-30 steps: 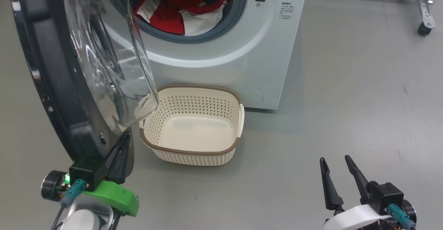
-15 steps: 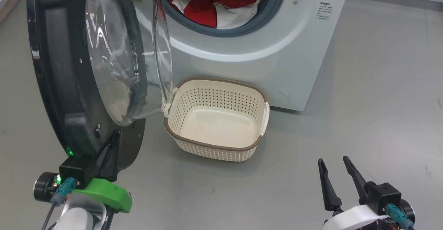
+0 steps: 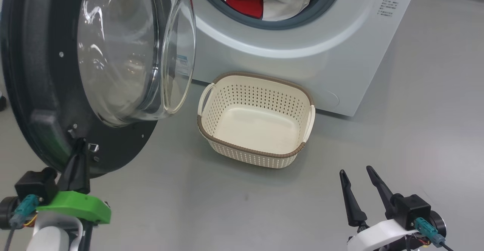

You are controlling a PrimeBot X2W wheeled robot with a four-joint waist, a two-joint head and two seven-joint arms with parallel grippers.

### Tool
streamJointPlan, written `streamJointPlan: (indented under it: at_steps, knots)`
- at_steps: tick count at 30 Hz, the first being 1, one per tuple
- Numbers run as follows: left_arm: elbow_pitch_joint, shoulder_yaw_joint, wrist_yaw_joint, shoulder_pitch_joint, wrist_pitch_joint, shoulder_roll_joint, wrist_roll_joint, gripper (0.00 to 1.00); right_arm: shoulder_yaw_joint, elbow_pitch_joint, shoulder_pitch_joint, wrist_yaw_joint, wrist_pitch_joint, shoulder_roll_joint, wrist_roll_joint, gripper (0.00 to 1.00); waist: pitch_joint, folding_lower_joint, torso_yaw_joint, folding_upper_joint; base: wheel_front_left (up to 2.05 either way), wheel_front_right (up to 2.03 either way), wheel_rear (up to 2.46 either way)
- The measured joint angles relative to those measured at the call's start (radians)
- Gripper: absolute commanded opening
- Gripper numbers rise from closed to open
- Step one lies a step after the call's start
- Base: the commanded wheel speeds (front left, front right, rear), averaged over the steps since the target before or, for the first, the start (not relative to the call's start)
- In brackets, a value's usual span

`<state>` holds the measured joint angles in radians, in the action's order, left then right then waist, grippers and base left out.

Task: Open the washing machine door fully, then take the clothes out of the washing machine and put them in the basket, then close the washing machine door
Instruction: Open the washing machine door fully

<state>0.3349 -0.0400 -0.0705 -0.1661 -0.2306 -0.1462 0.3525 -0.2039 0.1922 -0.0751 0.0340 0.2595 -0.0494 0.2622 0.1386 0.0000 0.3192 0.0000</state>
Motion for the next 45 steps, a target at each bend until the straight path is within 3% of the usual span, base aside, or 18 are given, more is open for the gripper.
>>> streamJointPlan:
  at_steps: [20,33,45]
  knots:
    - [0.080,0.206,0.011,-0.106,-0.010,-0.120,0.111,0.00,-0.034,0.000,0.108,-0.012,0.000,-0.003,-0.053,1.00,0.178,0.0000,0.025,0.0000,0.00,0.00,0.00]
    - [0.178,0.224,-0.032,-0.205,-0.019,-0.212,0.121,0.00,-0.050,-0.007,0.187,-0.030,-0.007,-0.010,-0.095,1.00,0.307,0.0000,0.022,0.0000,0.00,0.00,0.00]
    - [0.312,0.238,-0.042,-0.325,-0.019,-0.268,0.151,0.00,-0.045,-0.010,0.241,-0.048,-0.008,-0.025,-0.126,1.00,0.403,0.0000,0.013,0.0000,0.00,0.00,0.00]
